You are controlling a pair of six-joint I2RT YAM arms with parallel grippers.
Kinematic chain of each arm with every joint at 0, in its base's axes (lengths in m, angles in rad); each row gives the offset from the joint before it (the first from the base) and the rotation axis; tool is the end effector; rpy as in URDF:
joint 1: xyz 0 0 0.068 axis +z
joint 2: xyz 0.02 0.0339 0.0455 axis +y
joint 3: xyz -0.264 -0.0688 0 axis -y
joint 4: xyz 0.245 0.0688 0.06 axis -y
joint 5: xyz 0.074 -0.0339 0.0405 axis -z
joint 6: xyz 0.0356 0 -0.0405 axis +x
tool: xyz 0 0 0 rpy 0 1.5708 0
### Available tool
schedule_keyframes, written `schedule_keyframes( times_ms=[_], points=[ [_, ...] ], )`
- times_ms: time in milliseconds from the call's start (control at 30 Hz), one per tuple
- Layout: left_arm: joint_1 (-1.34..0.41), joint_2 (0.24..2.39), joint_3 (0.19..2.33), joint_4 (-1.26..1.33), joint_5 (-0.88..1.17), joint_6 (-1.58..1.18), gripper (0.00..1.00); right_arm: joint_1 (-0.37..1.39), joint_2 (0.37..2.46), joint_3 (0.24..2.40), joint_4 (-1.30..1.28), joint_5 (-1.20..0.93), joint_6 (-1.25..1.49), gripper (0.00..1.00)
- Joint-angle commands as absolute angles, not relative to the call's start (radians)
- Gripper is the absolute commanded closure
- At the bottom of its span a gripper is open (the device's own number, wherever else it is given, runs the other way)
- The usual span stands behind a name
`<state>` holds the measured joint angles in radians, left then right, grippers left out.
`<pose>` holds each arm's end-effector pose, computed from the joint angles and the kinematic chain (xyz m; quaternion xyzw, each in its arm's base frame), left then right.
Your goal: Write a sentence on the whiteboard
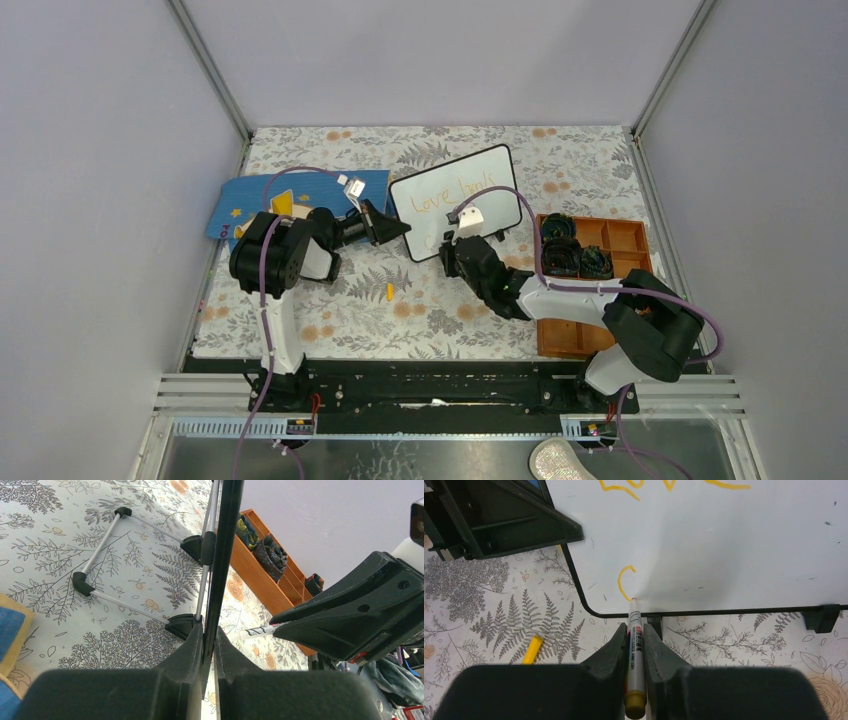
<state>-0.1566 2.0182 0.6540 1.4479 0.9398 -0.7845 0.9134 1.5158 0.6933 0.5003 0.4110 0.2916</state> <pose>0.3292 -0.0811 0.1320 0.1306 0.6770 -0.5707 0.4460 0.2051 0.2425 0.2046 -0.1294 0.7927 0.1879 0.5653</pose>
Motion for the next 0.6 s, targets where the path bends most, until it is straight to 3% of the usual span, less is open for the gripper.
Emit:
schedule_keyframes(
  times_ms=[0,567],
  points=[
    [-0.166,2.01,0.643,1.387,0.959,-0.788,1.0,0.898,1.49,0.752,0.52,0.495,0.266,1.0],
    [-0.167,2.013,0.644,1.385,0.96,-0.788,1.0,0.87,1.499,0.799,0.524,0.477,0.247,1.0]
  ],
)
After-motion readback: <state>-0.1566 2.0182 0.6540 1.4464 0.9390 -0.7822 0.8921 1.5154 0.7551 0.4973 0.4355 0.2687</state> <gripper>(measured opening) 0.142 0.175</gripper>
